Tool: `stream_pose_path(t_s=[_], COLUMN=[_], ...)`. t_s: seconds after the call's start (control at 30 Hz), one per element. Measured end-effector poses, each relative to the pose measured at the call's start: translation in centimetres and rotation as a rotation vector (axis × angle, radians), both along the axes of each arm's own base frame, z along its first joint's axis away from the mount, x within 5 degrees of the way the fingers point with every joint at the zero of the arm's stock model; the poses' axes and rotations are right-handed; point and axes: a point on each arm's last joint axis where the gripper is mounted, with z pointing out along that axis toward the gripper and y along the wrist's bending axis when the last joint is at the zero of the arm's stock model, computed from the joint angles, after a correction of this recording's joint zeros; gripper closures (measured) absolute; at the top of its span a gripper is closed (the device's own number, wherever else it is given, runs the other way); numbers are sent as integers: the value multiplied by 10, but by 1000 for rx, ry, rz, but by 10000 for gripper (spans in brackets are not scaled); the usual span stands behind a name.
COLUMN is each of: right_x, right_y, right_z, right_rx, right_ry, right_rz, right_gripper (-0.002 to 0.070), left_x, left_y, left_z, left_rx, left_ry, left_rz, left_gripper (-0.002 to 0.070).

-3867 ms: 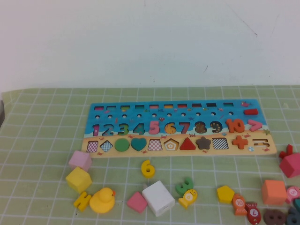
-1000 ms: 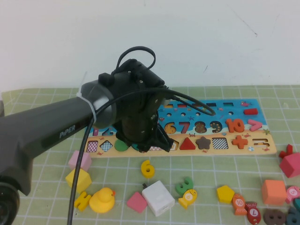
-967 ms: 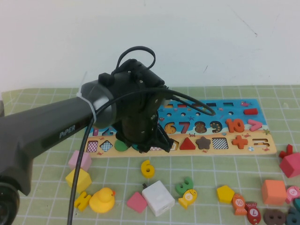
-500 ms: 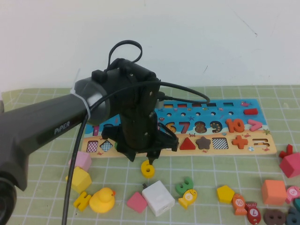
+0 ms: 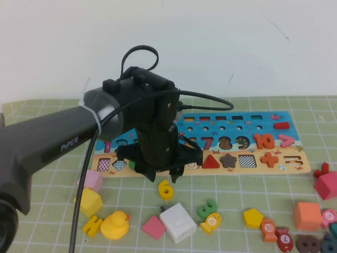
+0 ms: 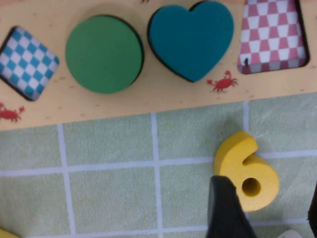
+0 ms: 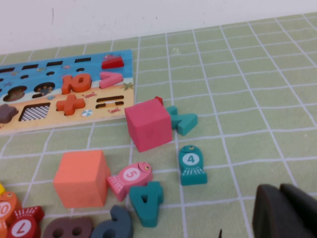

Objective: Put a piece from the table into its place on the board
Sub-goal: Pick up the "number 6"

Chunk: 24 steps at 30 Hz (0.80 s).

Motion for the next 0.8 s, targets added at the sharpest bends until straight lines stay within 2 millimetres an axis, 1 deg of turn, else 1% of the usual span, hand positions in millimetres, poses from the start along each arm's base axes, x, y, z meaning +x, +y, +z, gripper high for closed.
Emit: stream_pose_path(t_s=[0.13, 0.3, 0.43, 0.6, 0.7, 0.8], right_x=[0, 0, 0, 0, 0, 0], right_y=[0, 0, 0, 0, 0, 0], right_z=[0, 0, 0, 0, 0, 0], right_rx=[0, 0, 0, 0, 0, 0], right_ry=[0, 0, 0, 0, 0, 0], right_rz=[0, 0, 0, 0, 0, 0], right_gripper=[679, 679, 679, 679, 679, 679], left_x=[-3, -8, -6, -4, -2, -3], left_y=[2, 3, 1, -3, -4, -3], left_z=[-10, -25, -26, -25, -24, -25], left_rx=[0, -3, -11, -37, -46, -36], left_ry=[16, 40, 7, -37, -61, -49], left_rz=[39, 32, -61, -138, -163, -176], left_gripper=[344, 344, 344, 344, 344, 343])
